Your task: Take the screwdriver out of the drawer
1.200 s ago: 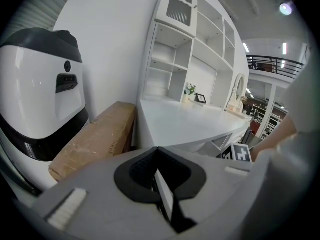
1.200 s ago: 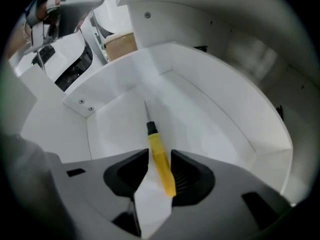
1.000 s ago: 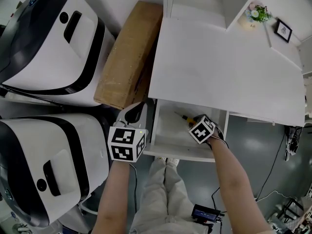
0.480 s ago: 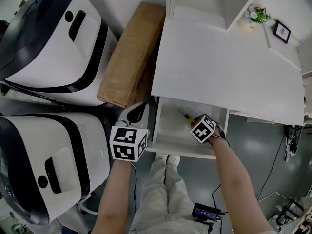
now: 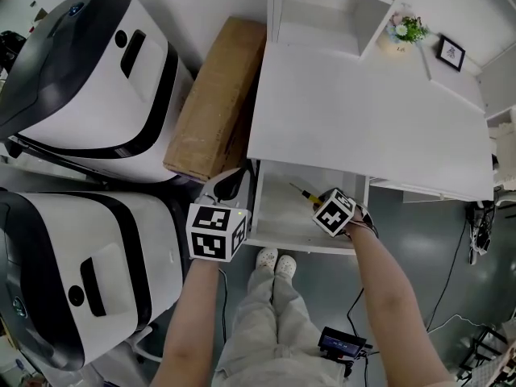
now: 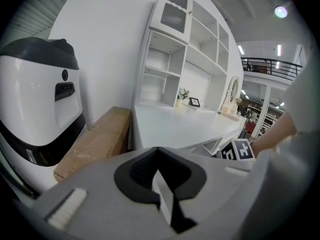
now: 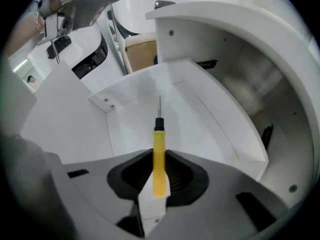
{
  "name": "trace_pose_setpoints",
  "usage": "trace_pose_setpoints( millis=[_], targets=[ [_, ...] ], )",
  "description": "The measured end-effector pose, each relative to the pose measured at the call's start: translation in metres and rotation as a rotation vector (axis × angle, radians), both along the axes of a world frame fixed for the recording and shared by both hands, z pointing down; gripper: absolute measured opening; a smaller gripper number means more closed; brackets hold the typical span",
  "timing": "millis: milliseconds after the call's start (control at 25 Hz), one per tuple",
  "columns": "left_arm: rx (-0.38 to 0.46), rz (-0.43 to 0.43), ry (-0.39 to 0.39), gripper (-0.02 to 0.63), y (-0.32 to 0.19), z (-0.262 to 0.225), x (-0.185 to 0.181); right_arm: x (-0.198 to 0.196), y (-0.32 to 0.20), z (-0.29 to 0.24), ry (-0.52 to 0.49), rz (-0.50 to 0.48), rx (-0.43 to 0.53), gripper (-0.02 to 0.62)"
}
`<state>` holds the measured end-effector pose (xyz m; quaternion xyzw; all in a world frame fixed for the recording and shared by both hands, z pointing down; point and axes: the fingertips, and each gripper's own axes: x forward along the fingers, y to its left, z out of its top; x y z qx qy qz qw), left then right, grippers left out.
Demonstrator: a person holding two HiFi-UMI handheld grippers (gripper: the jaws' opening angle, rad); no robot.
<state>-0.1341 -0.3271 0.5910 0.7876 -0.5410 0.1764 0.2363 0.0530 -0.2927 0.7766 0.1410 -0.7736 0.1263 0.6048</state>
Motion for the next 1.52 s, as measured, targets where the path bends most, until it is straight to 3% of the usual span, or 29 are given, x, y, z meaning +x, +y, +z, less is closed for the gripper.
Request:
trace_pose_setpoints(
  millis=[1000, 1520],
  targets=[
    [0.165, 0.033, -0.006, 0.003, -0.011, -0.113, 0.013, -0.005, -0.003, -0.116, -0.043, -0.039, 0.13, 0.086],
    [0.255, 0.029, 0.012, 0.003, -0.011, -0.162, 0.02, -0.003, -0.001, -0.171, -0.114, 0.002, 0.173, 0.086]
  ],
)
